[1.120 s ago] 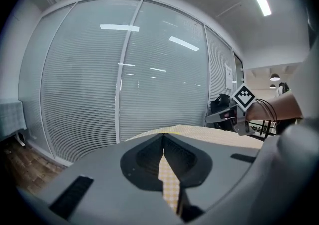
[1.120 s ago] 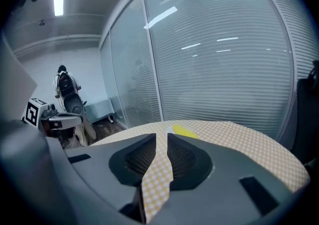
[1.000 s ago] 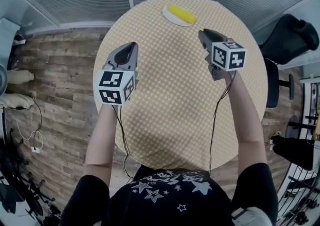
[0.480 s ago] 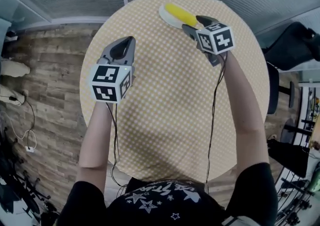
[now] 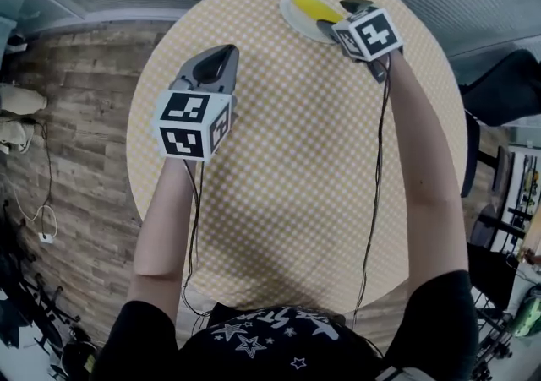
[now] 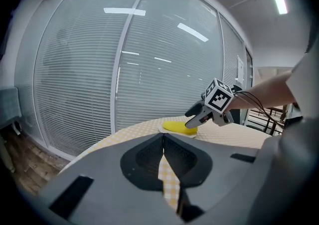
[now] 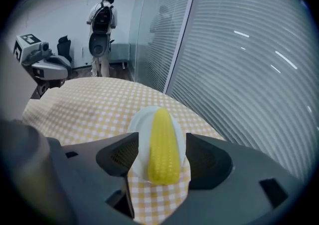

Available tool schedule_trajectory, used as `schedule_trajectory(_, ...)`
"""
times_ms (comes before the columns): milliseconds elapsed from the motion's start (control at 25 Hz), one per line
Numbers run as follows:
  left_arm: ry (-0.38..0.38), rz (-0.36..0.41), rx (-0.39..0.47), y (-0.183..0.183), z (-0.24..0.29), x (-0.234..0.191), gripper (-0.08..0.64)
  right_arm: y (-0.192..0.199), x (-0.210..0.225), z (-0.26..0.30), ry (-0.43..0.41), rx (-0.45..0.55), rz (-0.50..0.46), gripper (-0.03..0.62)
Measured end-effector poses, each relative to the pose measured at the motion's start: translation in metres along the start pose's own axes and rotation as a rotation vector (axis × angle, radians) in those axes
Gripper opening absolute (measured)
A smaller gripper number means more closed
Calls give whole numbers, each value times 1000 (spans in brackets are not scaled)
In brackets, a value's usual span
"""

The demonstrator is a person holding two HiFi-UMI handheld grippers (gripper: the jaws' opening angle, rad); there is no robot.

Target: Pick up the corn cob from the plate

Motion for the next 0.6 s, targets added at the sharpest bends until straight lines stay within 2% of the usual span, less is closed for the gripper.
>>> schedule_trajectory(320,-3,-26,-16,15,11,-7,6,-15,4,42,-57,-127,-83,276)
schedule_trajectory(600,-6,-48,-2,18,17,-4,6,-11,4,69,-88,-203,-83,275)
Point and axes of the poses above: the fingertips, and each gripper's own axes: z forward along the fingers, x to its right, y out of its underside, the point moved 9 cm from there along -z, backward along the fingers, and after that the axes turned 5 degrees about y, right-handed, at the moved point
